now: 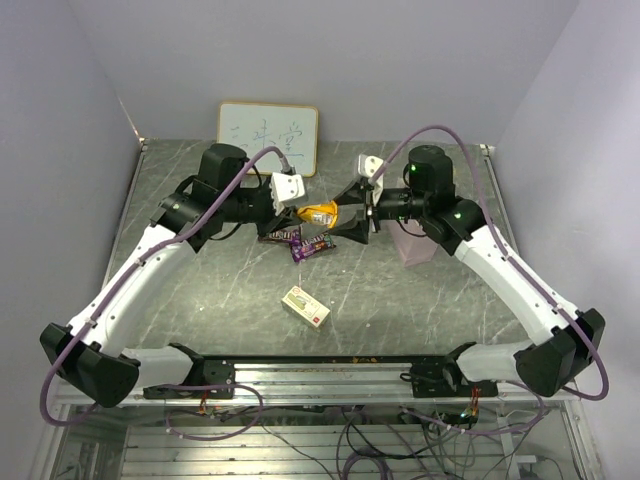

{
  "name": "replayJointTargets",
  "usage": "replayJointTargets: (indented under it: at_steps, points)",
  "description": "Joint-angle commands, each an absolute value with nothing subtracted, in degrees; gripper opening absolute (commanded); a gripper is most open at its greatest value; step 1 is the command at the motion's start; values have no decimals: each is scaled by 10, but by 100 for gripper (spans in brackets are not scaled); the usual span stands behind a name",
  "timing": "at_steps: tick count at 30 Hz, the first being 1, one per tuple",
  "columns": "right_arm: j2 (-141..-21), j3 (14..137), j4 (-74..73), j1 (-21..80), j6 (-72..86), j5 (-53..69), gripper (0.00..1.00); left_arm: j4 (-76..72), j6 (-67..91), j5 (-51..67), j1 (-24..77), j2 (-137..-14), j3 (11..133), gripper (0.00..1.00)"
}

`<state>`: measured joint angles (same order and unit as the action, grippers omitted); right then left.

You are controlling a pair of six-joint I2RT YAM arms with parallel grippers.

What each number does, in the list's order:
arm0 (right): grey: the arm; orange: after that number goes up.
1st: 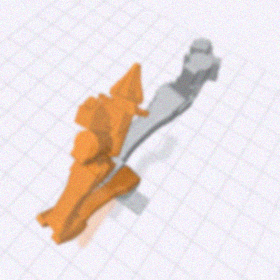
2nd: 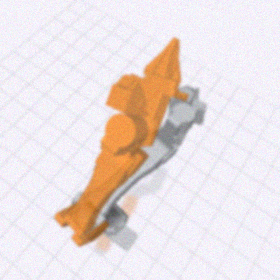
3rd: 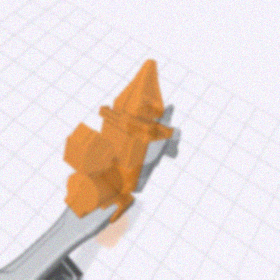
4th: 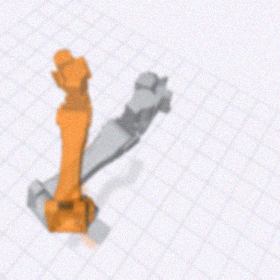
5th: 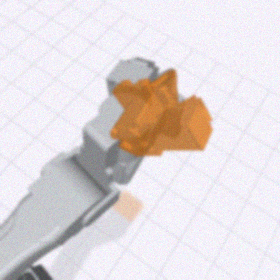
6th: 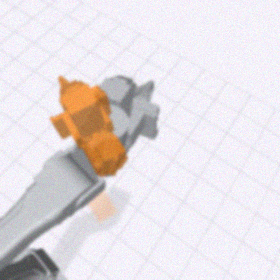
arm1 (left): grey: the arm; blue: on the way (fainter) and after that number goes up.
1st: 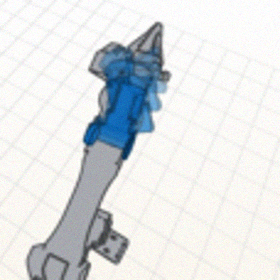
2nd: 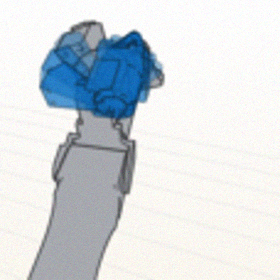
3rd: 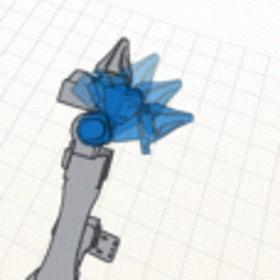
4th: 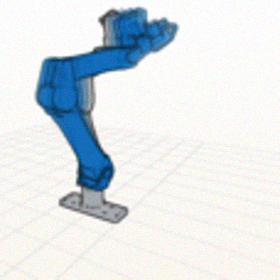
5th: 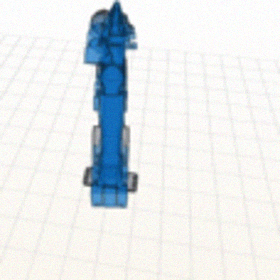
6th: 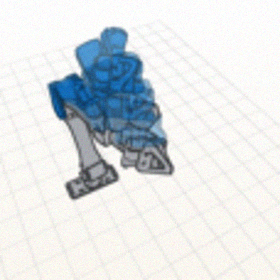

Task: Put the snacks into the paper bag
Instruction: Pick up the snack from the center of the board, then place the snack in the paper bag.

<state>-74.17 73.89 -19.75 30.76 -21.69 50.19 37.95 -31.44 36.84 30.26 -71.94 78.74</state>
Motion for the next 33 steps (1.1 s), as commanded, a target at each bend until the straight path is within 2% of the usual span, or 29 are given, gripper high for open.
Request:
replayJointTargets:
  at_steps: [1,7,12,15,20,26,28,31,33]
  points:
    - [-747,734,-161,327,-235,516,63,383,-295,404,307,-711,769,10]
    - [-734,717,-150,332,-230,520,52,381,-296,411,307,-718,767,10]
    - [-726,701,-143,332,-226,518,36,374,-288,416,307,-722,766,11]
    - [-719,694,-142,331,-223,512,24,372,-285,415,307,-720,762,15]
    - [-704,682,-141,326,-216,491,10,361,-277,417,307,-710,747,30]
    - [-674,668,-129,268,-165,504,0,352,-276,410,304,-682,730,50]
    - [-659,665,-128,238,-143,514,0,347,-275,401,300,-670,726,57]
    - [-630,664,-129,188,-110,516,0,331,-260,381,291,-649,715,75]
    - [-609,669,-143,156,-96,500,0,319,-249,360,285,-637,709,82]
